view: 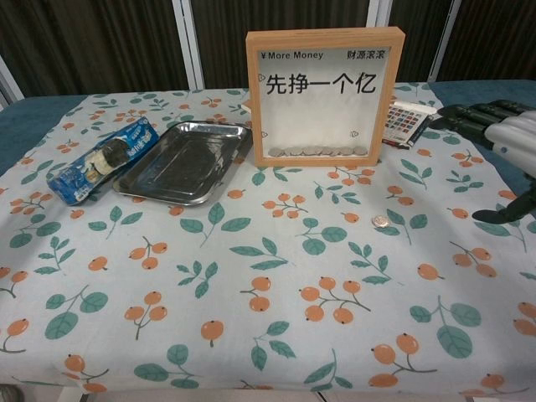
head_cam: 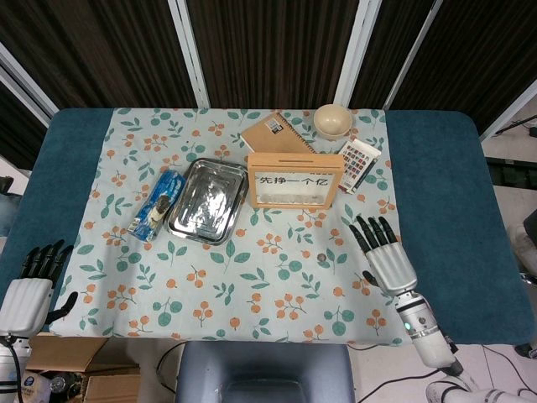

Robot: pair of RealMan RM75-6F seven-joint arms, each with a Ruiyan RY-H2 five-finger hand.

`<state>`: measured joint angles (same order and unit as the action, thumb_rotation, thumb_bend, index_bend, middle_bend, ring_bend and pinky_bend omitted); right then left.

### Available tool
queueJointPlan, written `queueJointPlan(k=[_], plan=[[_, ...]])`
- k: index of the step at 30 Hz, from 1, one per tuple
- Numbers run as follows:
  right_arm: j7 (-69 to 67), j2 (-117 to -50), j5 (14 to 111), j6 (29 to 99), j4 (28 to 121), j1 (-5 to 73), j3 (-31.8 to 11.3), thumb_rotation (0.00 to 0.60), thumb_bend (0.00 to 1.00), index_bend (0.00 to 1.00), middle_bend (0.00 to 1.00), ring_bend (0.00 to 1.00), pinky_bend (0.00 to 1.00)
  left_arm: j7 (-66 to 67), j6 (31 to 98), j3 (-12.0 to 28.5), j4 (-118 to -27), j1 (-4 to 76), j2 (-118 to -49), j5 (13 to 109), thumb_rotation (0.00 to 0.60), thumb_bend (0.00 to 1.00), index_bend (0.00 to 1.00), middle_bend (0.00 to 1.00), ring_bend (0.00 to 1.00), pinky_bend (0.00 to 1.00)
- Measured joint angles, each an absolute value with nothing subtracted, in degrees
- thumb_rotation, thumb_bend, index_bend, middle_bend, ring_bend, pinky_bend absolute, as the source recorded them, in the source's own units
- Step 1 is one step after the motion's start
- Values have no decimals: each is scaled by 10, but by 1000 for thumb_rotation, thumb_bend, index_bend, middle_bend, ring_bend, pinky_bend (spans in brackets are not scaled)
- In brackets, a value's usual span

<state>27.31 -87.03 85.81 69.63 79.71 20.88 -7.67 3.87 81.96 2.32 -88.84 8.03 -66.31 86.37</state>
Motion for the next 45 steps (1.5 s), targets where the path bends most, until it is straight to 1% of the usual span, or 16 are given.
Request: queueJointPlan(k=[10, 14, 22, 25, 35, 45], plan=[[240, -943, 854, 689, 699, 239, -79, 600, 337, 421, 0, 0, 0, 33, 810, 23, -878, 88, -669, 862, 600, 323, 0, 0, 0, 0], [211, -968, 856, 684, 658, 248, -73, 600, 353, 432, 0, 0, 0, 33, 809, 23, -876, 88, -669, 859, 600, 324, 0, 0, 0, 0], [158, -1009, 866, 684, 599, 262, -62, 600, 443, 471, 0, 0, 0, 32, 808, 22, -873, 88, -671, 857, 600, 322, 0, 0, 0, 0], [142, -1021, 870, 686, 581, 266, -59, 600, 461, 478, 0, 0, 0, 31, 807, 21, -871, 89, -671, 856, 600, 323, 0, 0, 0, 0], [111, -1049, 873, 684, 544, 280, -54, 600, 497, 518, 0, 0, 0, 33, 804, 21, -869, 90, -671, 853, 600, 326, 0, 0, 0, 0], [109, -1061, 866, 671, 529, 287, -51, 600, 502, 531, 0, 0, 0, 35, 805, 21, -870, 90, -672, 851, 600, 325, 0, 0, 0, 0]])
